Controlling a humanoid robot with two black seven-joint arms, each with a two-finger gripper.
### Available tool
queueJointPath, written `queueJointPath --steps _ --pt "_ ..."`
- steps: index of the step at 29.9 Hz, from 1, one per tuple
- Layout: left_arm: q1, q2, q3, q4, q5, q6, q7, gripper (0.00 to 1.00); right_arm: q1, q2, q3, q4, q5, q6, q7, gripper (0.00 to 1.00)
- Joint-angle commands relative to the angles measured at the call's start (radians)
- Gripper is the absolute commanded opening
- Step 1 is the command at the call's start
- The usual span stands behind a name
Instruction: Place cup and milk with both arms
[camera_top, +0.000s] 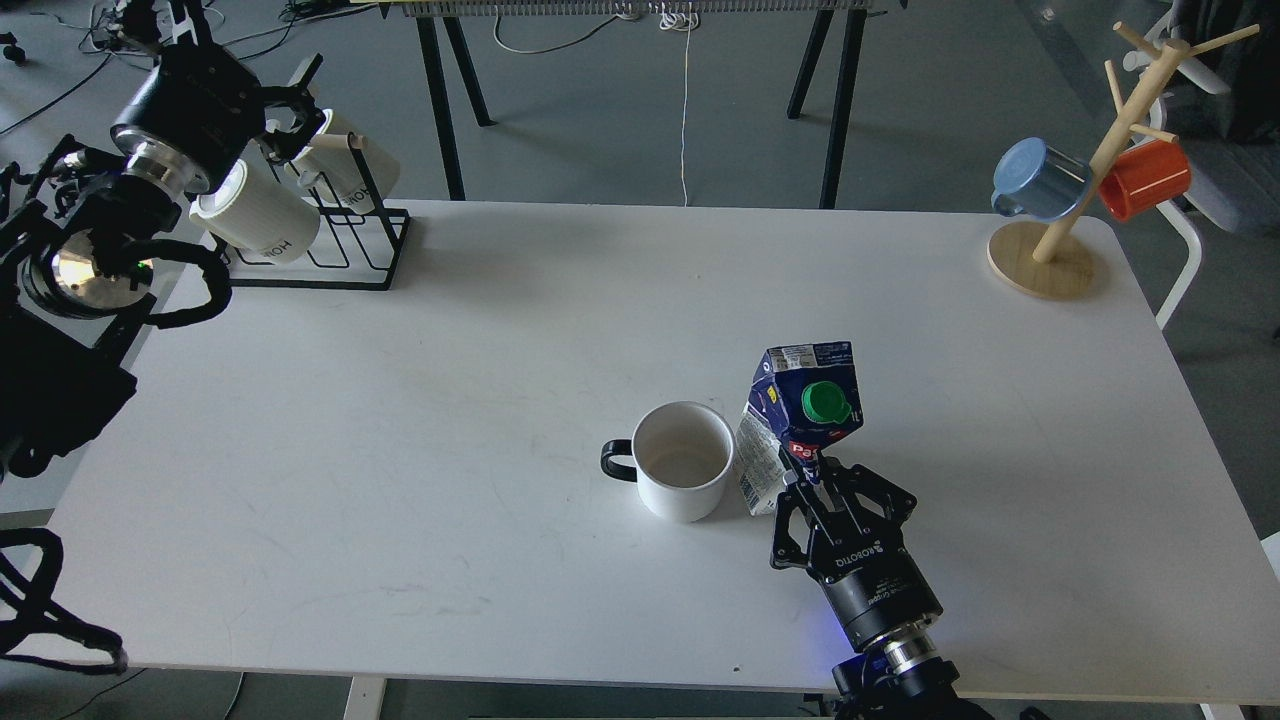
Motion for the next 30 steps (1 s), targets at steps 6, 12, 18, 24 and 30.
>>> queueJointPath --steps 6,12,18,24,30 --pt "0.003 0.001 -0.001 0.0 0.0 0.0 -0.002 1.0 -0.007 -0.003 -0.003 0.007 0.001 0.0 0.001 0.81" --pt "0.005 0.001 -0.001 0.0 -0.002 0.0 -0.003 1.0 -0.042 -0.007 -0.014 0.016 -0.002 0.0 0.001 0.97" --pt "0.002 -0.002 -0.001 0.012 -0.002 0.0 0.0 1.0 -0.151 -0.07 0.005 0.138 -0.083 0.0 0.001 0.98" --pt "0.003 -0.005 -0.004 0.012 -0.005 0.0 0.002 1.0 -0.257 -0.144 0.089 0.201 -0.18 0.0 0.001 0.98" --pt "0.006 -0.035 -0.018 0.04 -0.015 0.0 -0.015 1.0 -0.226 -0.32 0.233 0.217 -0.183 0.0 0.001 0.99"
